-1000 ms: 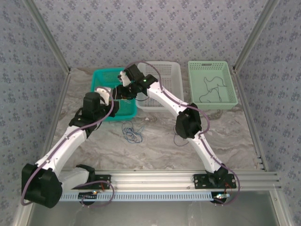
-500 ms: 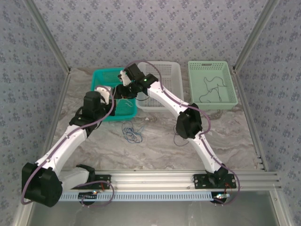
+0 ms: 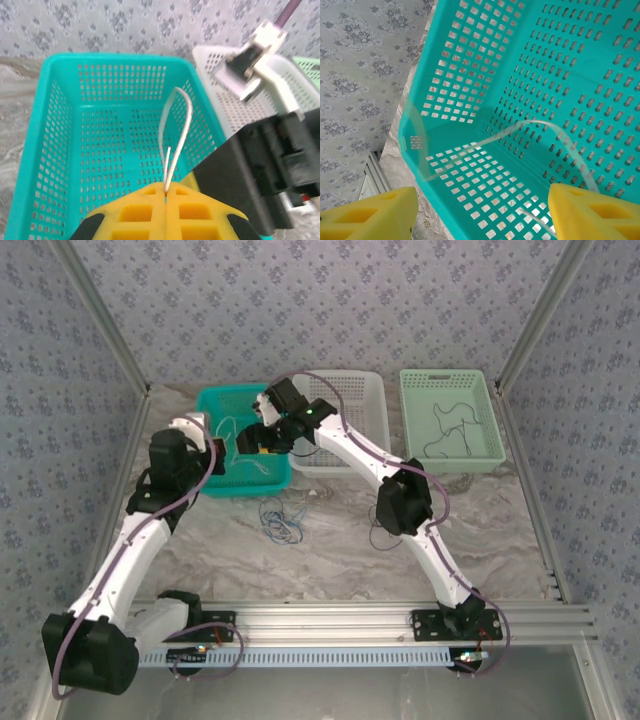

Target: Untangle the cables

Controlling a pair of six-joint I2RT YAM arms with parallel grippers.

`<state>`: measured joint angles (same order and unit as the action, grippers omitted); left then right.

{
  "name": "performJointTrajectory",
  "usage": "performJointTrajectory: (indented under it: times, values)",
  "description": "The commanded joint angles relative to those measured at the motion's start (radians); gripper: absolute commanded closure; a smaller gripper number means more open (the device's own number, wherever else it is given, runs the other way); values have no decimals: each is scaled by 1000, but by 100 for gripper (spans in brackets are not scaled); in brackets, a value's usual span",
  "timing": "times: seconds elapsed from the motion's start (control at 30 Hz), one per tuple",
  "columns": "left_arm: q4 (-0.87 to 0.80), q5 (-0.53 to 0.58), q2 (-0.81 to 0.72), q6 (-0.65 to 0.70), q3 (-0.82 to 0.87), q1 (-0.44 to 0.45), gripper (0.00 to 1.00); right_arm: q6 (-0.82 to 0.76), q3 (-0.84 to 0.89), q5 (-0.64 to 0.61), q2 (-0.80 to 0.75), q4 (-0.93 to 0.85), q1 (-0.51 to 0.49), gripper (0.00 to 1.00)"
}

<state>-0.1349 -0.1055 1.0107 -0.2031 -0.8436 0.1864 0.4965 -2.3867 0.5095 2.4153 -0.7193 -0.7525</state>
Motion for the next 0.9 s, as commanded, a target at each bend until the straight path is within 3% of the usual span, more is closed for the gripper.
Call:
performJointTrajectory:
  times: [0.0,0.23,0.53,0.63,0.87]
  values:
    - [3,-80,-16,-19,-71,-5,100,-18,6,9,-45,-25,0,27]
    - [-8,-125,76,-28,-86,-19,100,-62,49,0,-99,-31,-9,26]
    - [-61,-172,228,-96,-116,-83,99,-99,263,-70,-301,20,3,26]
    - [-100,-182,283,-110,-146,-83,72,-123,368,-108,-400,48,10,26]
    - [-132,-187,308,-118,-142,-66,23,-196,752,-282,-724,75,46,27]
